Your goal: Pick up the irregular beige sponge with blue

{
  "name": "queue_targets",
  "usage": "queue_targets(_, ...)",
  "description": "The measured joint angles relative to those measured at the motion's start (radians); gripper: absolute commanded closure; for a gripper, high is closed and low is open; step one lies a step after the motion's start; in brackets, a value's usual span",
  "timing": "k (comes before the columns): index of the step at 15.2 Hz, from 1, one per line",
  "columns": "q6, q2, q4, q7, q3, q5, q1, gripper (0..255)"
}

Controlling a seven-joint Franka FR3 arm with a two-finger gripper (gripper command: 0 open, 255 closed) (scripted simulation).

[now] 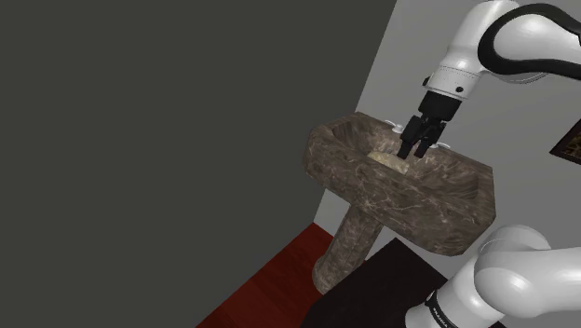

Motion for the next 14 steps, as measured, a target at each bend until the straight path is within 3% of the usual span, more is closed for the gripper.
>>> queue_targets(3, 0.021, 0.008, -0.012, -0.034, -0.027, -0.018, -0.006, 0)
queue_targets(14, 0.193, 0.174, -0.006, -0.347, -0.28, -0.146, -0.045, 0)
